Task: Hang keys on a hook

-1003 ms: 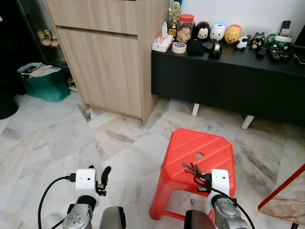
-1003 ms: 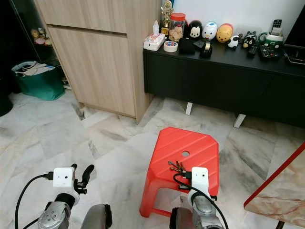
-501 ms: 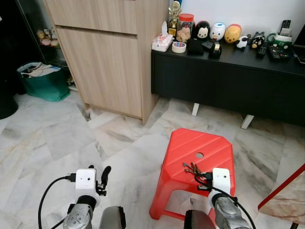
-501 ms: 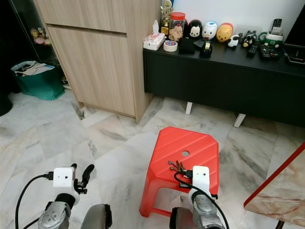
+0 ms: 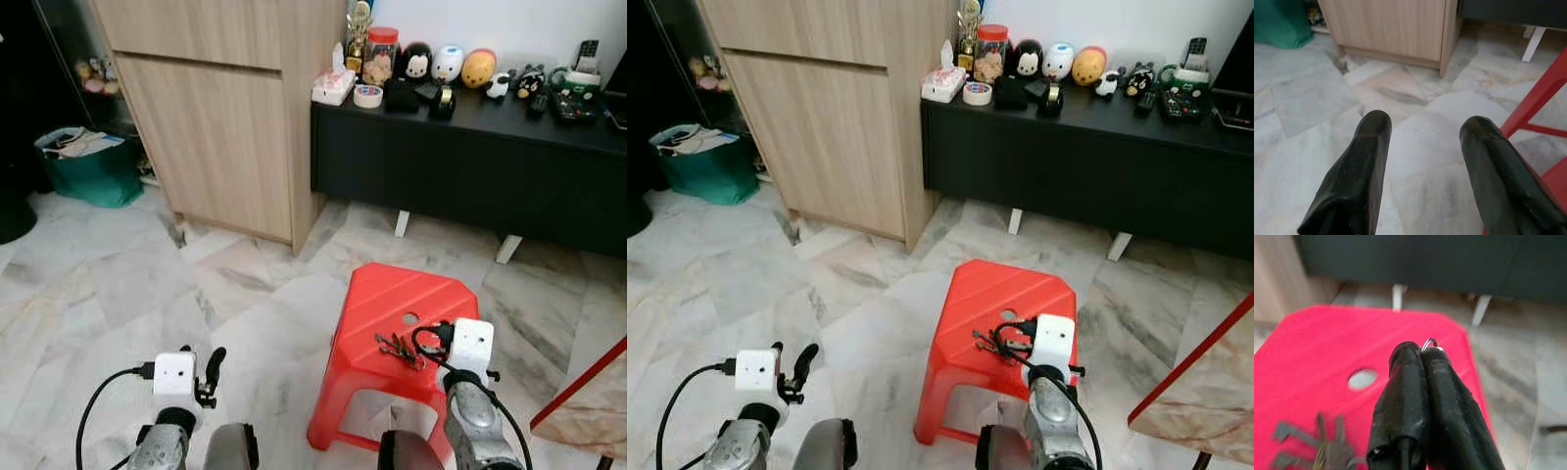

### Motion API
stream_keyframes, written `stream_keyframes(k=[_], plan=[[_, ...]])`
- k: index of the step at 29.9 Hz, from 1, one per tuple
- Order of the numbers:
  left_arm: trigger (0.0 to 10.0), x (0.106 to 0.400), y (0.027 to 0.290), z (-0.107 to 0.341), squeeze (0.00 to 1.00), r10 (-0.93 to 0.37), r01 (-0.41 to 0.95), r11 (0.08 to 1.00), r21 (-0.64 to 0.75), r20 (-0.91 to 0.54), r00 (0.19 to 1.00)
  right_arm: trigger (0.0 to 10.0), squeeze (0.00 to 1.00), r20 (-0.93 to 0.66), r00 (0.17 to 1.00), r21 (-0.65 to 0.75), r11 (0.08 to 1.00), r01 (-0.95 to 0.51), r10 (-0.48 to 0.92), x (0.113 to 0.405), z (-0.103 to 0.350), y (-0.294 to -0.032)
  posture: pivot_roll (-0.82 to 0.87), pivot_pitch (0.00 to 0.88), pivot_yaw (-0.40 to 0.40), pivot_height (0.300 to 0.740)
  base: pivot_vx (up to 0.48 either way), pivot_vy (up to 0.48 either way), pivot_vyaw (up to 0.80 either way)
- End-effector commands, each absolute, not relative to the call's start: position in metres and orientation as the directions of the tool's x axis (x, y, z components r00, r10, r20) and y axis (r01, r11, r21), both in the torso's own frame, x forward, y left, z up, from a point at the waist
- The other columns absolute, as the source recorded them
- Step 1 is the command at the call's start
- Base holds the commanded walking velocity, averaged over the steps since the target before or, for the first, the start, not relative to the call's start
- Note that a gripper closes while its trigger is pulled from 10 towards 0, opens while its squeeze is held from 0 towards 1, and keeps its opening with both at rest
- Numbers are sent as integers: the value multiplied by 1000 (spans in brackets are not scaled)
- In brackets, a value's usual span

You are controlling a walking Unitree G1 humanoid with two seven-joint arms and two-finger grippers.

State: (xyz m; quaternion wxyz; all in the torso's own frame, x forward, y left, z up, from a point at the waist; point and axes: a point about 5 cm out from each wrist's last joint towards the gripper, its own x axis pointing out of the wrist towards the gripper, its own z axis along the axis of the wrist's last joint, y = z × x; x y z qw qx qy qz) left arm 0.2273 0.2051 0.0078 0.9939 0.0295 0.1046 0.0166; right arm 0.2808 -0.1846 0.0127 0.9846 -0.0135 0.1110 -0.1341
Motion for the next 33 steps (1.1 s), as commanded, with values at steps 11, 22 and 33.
stream_keyframes(k=[11,22,33], plan=[[10000,228,211,0,0,56,-38,996,81,-230,972,10000,0,-225,941,-46,967,249,-253,285,15,-181,36,19,-31,591,0,0,0],[10000,227,216,-2,0,80,-61,994,88,-233,969,10000,0,-276,934,-53,974,222,-228,282,7,-178,37,15,-34,661,0,0,0],[10000,226,231,-6,0,129,-100,988,119,-277,952,10000,0,-351,910,-50,975,216,-220,275,-5,-182,44,0,-35,726,0,0,0]])
